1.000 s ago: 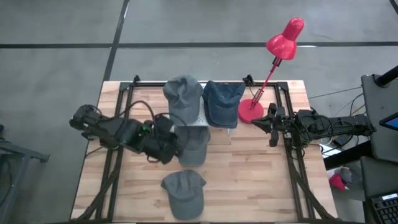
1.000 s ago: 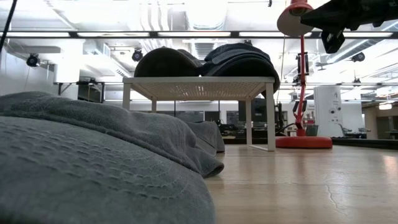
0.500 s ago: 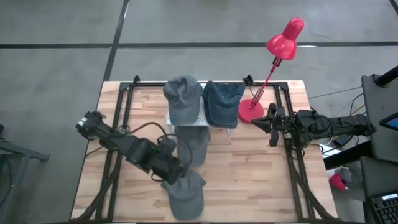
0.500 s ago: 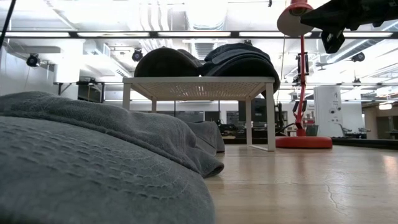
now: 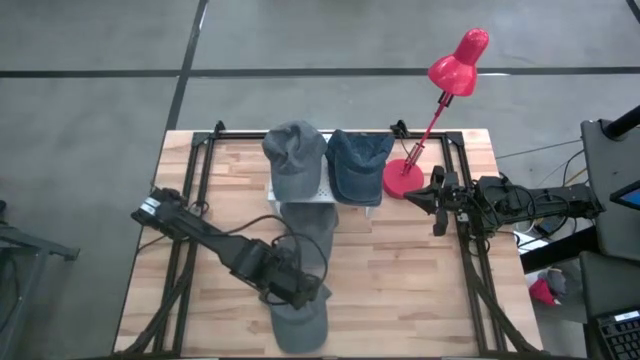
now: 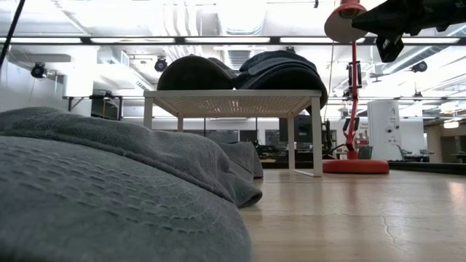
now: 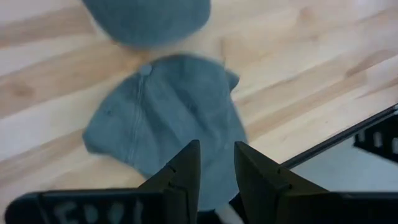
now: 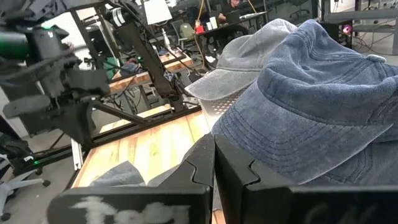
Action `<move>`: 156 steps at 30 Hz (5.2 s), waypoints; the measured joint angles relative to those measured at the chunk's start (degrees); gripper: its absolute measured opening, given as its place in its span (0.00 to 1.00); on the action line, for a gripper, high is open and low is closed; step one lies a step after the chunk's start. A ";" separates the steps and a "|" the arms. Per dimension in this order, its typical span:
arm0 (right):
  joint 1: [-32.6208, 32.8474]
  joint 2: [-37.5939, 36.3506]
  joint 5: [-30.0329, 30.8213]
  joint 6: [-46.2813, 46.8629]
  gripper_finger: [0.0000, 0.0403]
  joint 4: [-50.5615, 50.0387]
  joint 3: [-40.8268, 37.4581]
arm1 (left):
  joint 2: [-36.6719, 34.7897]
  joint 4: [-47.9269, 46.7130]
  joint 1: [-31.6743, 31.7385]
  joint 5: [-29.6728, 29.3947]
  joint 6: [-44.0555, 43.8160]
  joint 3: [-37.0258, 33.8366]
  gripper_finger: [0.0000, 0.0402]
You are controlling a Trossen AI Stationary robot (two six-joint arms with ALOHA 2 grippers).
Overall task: Pick & Place hat
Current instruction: Stack the bottom gray cap on top of the gray cap on the shelf
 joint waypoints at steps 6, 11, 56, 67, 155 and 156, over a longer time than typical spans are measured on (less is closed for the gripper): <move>-0.02 0.00 0.02 0.00 0.02 0.00 0.00 | 3.45 0.14 -0.07 7.56 -2.41 0.00 0.23; -0.02 -0.01 0.00 0.00 0.02 -0.02 0.00 | 6.22 0.35 -0.09 12.61 -2.30 0.00 0.23; -0.02 0.01 0.11 -6.18 0.02 -0.39 0.00 | 11.32 3.76 -3.65 6.14 -26.34 -0.99 0.31; -0.02 0.01 0.11 -6.12 0.02 -0.39 0.00 | 11.24 7.45 -3.07 4.46 -26.75 -3.30 0.56; -0.02 0.01 0.07 -6.16 0.02 -0.46 0.00 | 8.98 15.65 -2.25 7.00 -21.33 -6.12 0.01; -0.02 0.01 0.08 -6.16 0.02 -0.46 0.00 | 8.98 14.93 -2.39 7.00 -21.33 -5.38 0.01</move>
